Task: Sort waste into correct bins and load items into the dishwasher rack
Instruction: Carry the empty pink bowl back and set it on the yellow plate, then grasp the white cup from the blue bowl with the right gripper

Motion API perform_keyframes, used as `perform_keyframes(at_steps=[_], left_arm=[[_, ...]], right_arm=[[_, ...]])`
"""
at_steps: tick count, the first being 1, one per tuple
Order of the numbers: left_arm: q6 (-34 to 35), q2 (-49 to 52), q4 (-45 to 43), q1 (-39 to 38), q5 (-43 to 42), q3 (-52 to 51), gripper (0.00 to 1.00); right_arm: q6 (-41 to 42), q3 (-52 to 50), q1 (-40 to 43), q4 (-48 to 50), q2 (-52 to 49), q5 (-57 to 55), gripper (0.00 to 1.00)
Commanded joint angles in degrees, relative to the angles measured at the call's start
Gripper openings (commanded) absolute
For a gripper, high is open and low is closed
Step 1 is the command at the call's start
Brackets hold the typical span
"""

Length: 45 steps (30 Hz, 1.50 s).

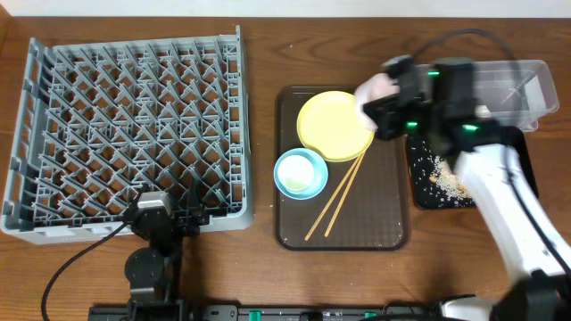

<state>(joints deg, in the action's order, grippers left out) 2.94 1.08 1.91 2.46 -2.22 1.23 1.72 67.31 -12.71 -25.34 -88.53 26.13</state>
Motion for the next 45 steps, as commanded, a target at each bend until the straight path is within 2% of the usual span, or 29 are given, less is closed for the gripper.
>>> perform_keyframes(at_steps=[1,12,16,19,20,22,25,28,30,35,41,44,45], left_arm=[[-0.33,0.00,1.92,-0.28,0.76,-0.96,0.93],[-0.33,0.00,1.92,-0.28,0.76,-0.96,0.93],[-0.35,0.00,1.92,-0.28,0.76,-0.96,0.93],[-0.33,0.00,1.92,-0.28,0.76,-0.96,0.93],[-0.33,0.00,1.92,-0.28,0.76,-0.96,0.93],[-0.33,0.00,1.92,-0.28,0.76,-0.96,0.93],[-0.33,0.00,1.92,-0.28,0.76,-0.96,0.93],[-0.33,0.00,1.95,-0.28,0.76,-0.96,0.93],[-0.31,0.00,1.95,-0.28,0.76,-0.96,0.93],[-0.33,0.00,1.95,-0.28,0.76,-0.96,0.93],[-0.31,0.00,1.95,-0.28,0.74,-0.96,0.93],[-0.31,0.00,1.92,-0.28,0.74,-0.96,0.93],[-0.31,0.00,1.95,-0.28,0.74,-0.96,0.93]], right_arm=[[-3.02,0.09,-4.63,2.32,-4.42,-11.98,0.01],[-4.13,0.09,-10.38,5.42,-17.25,-12.57,0.01],[-4.11,0.20,-10.62,5.16,-16.94,-11.63,0.21],[-4.11,0.98,-10.60,4.37,-14.58,-9.53,0.41],[-4.04,1.57,-10.56,3.48,-13.31,-9.05,0.45],[-3.85,2.95,-10.64,1.05,-10.60,-8.50,0.46],[-3.45,4.39,-11.17,-2.47,-6.36,-6.43,0.45],[-3.43,4.37,-12.46,-5.55,-3.91,-5.46,0.36],[-2.73,4.35,-13.90,-8.85,-3.80,-5.49,0.34],[-2.38,3.21,-17.16,-13.94,-5.79,-5.57,0.32],[1.11,2.91,-20.63,-13.68,-12.13,-7.89,0.29],[1.57,2.91,-21.51,-13.20,-15.15,-7.96,0.09],[2.21,2.91,-21.49,-12.98,-15.96,-7.98,0.05]])
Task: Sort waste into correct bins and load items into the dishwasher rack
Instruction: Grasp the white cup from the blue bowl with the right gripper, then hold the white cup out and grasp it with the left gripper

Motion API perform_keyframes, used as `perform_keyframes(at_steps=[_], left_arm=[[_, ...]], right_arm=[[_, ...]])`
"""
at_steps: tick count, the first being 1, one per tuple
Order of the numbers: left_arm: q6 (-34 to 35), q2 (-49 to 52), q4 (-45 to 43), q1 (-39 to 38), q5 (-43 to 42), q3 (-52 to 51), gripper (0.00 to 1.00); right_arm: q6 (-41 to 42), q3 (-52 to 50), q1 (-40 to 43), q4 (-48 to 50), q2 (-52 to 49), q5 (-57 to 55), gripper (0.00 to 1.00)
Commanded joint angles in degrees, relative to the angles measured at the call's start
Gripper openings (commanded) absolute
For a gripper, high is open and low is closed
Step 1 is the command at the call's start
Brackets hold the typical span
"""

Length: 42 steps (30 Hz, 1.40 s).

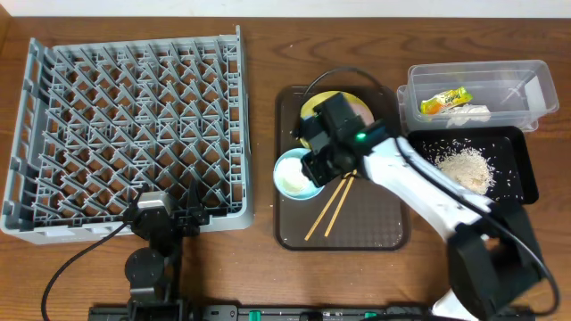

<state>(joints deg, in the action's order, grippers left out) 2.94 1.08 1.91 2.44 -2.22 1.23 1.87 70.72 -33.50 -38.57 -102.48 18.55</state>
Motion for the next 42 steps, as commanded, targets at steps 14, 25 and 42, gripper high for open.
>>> perform_keyframes(at_steps=[14,25,42], left_arm=[[0.22,0.00,0.33,-0.28,0.74,-0.96,0.93],[8.81,6.38,8.72,-0.26,-2.58,6.93,0.93],[8.79,57.61,38.93,-0.26,-34.93,54.01,0.93]], right_arm=[[4.37,7.34,10.05,-0.22,7.17,4.98,0.01],[-1.14,7.21,25.97,-3.56,9.46,33.73,0.01],[-3.69,7.21,25.16,-4.68,9.46,47.76,0.01]])
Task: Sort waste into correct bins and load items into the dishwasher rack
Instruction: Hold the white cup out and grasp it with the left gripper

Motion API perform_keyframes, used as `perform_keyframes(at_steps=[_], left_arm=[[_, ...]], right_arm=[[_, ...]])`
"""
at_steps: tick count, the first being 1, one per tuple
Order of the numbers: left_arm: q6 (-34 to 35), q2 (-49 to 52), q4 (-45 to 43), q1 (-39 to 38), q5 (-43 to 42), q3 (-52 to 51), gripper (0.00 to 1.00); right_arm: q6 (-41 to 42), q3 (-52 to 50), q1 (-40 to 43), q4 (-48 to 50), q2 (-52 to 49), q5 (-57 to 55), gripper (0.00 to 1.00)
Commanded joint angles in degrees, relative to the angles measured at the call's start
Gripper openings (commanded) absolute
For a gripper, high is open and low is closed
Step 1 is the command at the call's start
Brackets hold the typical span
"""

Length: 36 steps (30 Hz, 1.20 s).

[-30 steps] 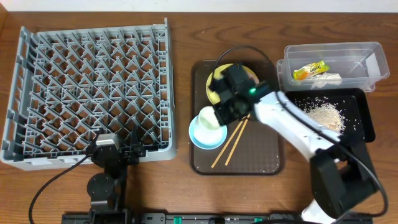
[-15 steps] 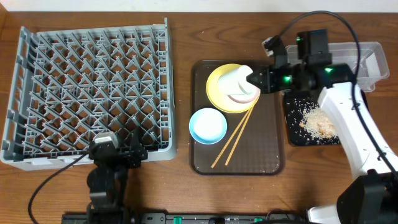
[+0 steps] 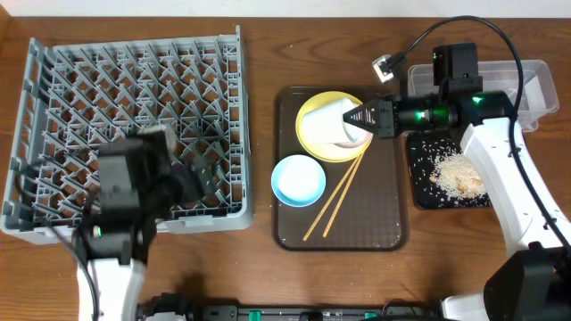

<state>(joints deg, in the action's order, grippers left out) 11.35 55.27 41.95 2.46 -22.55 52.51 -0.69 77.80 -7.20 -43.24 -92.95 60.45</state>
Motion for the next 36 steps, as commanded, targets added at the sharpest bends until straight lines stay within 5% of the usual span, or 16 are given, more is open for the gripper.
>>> perform_keyframes(at_steps=[1,7,13,20,28,36], left_arm=[[0.39,4.39,-3.02,-0.28,-18.18,2.71,0.93],[16.44,13.84,-23.10,-0.44,-43.76,2.71,0.93],[35.17,23.34,-44.19,-4.70,-57.68,2.71,0.92],[47.39,27.06,-61.94,-12.63,-60.35,2.71,0.93],[55.45,27.04,-69.05,-17.55,-58.38,2.71,0.91],[61.46,27.04,-73.68,-20.87,-55.84,2.71,0.77]], right_arm=[[-1.09,0.13,-1.14,-0.02,-0.07,5.92,0.01],[-1.11,0.13,-1.90,0.92,-0.07,8.17,0.01],[-0.13,0.13,-2.62,5.11,-0.07,10.14,0.01],[0.90,0.13,-2.64,7.19,-0.07,10.91,0.01],[1.09,0.13,-2.67,8.79,-0.07,13.29,0.01],[2.38,0.13,-4.44,11.41,-0.07,13.51,0.01]])
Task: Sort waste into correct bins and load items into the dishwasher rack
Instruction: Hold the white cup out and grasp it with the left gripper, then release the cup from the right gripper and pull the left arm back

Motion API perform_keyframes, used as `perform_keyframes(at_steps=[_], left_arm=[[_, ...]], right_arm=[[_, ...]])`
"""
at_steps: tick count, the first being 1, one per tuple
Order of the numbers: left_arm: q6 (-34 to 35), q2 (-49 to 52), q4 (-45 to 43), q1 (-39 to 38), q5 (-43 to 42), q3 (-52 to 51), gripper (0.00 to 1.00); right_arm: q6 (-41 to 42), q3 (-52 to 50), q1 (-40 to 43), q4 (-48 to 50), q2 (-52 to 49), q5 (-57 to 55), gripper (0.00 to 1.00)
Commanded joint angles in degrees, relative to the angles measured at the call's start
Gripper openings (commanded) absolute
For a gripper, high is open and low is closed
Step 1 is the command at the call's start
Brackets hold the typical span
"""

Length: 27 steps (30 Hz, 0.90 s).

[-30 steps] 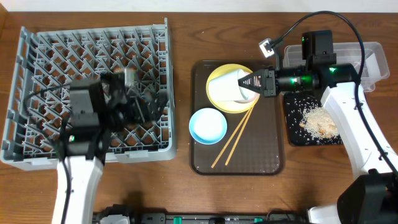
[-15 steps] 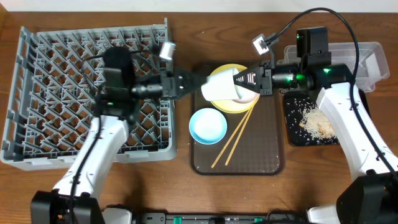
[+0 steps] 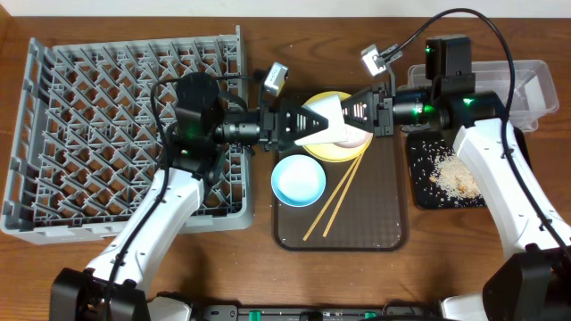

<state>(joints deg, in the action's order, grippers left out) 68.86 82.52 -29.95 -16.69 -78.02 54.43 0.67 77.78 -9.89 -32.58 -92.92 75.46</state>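
Observation:
A white cup [image 3: 328, 125] hangs on its side over the yellow plate [image 3: 332, 152] at the back of the brown tray [image 3: 375, 223]. My right gripper [image 3: 355, 125] is shut on its right end. My left gripper [image 3: 303, 125] has come in from the left and stands open, a finger on either side of the cup's left end. A light blue bowl [image 3: 299, 180] and a pair of chopsticks [image 3: 335, 201] lie on the tray. The grey dishwasher rack [image 3: 107, 107] stands at the left.
A clear plastic bin [image 3: 526, 85] sits at the back right, partly behind my right arm. In front of it is a black bin [image 3: 419, 192] holding rice [image 3: 455, 174]. Cables loop over the tray's back edge.
My left arm has gone from above the rack's front to reaching across its right edge, its gripper now at the cup. The right gripper with the cup has shifted slightly left.
My right gripper held something pale near the clear bin while the left arm was parked at the table's front. Then the right gripper was low over the tray by the blue bowl. Later it held the white cup over the plate, and now both grippers meet at it.

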Motion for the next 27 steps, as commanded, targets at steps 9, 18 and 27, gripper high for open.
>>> perform_keyframes(at_steps=[9,18,27], left_arm=[[4.79,-0.22,-2.54,-1.77,1.73,0.79,0.75],[5.42,-0.22,-2.56,-1.77,3.91,0.79,0.71],[-2.51,-0.22,-2.49,-1.70,5.25,0.79,0.57]], right_arm=[[1.22,0.15,-3.45,0.92,-0.09,-3.89,0.01],[1.20,0.15,-4.22,0.87,-0.09,-6.75,0.01],[1.16,0.15,-4.50,0.13,-0.09,-11.56,0.41]])
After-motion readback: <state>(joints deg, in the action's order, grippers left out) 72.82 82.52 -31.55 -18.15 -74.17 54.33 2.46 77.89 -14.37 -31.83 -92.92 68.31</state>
